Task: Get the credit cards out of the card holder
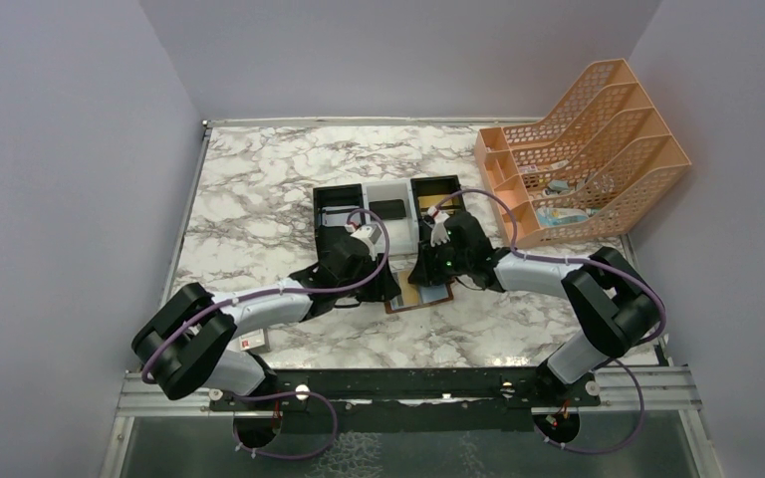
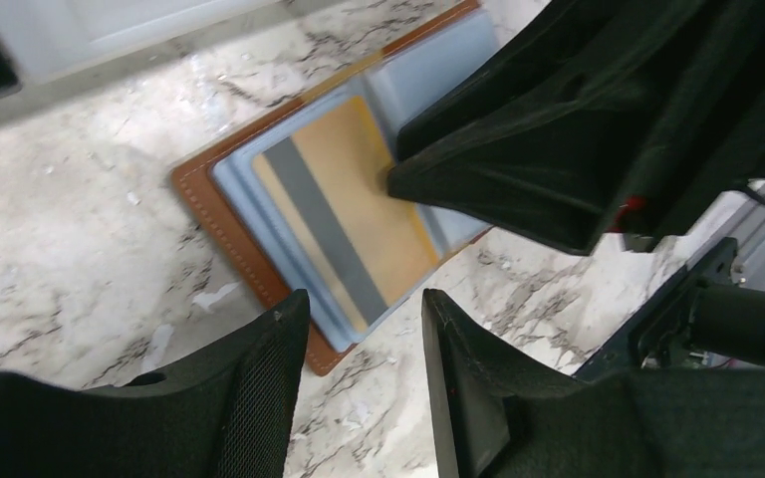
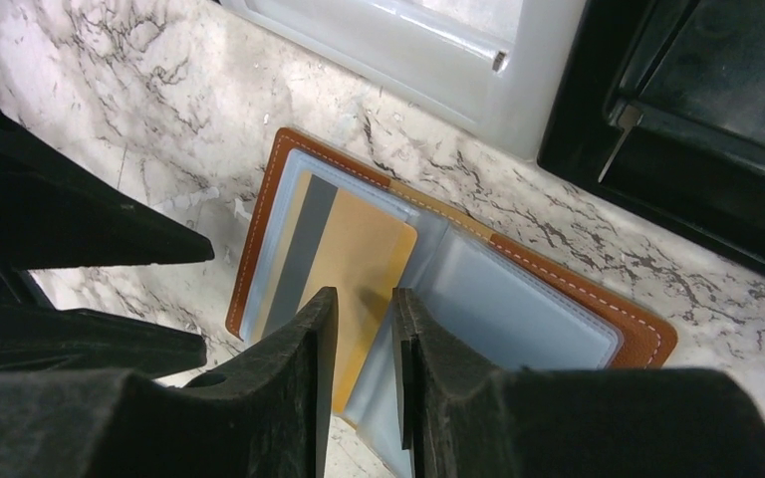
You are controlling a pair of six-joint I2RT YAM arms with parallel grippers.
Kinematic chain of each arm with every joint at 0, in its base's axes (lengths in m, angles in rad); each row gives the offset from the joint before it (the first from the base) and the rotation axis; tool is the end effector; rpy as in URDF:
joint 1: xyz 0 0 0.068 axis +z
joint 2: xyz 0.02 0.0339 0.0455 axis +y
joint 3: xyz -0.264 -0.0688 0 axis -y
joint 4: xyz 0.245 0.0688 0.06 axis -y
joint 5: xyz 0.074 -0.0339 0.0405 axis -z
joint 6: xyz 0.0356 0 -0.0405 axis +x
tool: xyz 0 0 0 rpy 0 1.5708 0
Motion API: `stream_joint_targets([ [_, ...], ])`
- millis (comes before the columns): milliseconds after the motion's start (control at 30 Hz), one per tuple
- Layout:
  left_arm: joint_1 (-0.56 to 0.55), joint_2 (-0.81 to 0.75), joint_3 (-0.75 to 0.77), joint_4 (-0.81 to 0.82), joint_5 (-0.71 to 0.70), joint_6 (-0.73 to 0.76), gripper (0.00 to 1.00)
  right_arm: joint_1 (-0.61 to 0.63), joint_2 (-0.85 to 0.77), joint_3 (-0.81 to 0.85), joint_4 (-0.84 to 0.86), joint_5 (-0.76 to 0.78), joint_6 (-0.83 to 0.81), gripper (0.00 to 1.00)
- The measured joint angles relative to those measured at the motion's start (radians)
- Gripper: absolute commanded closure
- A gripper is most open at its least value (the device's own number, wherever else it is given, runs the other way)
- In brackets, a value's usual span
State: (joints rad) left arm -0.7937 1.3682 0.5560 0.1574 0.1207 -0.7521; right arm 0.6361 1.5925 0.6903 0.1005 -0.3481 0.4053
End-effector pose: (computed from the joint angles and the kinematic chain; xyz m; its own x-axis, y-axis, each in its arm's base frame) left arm 0.1832 -0.1924 0.1690 -0.8411 -0.1120 -0.5291 0.2740 0.7552 -0.5954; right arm 0.2336 0.1876 0.1452 -0.8266 -0.1497 -0.5425 -0.4607 0.7337 0.4995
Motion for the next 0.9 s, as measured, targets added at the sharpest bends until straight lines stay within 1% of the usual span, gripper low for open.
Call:
stream_joint_targets([
  [100, -0.013, 0.008, 0.000, 0.042, -0.002, -0.011, 0.57, 0.000, 0.000, -0.032, 0.016, 0.008, 0.017, 0.75],
  [233, -0.023, 0.056, 0.009, 0.067, -0.006, -0.017, 0.60, 0.000, 0.003, -0.039, 0.036, 0.006, 0.035, 0.77],
  [433, -0.039, 0.110, 0.010, 0.087, -0.036, -0.027, 0.70, -0.001, 0.013, -0.039, 0.054, -0.001, 0.044, 0.79],
  [667, -0.040, 0.117, 0.022, 0.077, -0.076, -0.031, 0.73, -0.006, 0.010, -0.045, 0.059, -0.010, 0.049, 0.80],
  [800, -0.040, 0.120, 0.040, 0.051, -0.095, -0.027, 0.75, -0.012, 0.008, -0.054, 0.067, -0.031, 0.059, 0.90],
  [900, -0.040, 0.130, 0.058, 0.030, -0.105, -0.018, 0.78, -0.018, 0.008, -0.055, 0.074, -0.050, 0.069, 0.93],
])
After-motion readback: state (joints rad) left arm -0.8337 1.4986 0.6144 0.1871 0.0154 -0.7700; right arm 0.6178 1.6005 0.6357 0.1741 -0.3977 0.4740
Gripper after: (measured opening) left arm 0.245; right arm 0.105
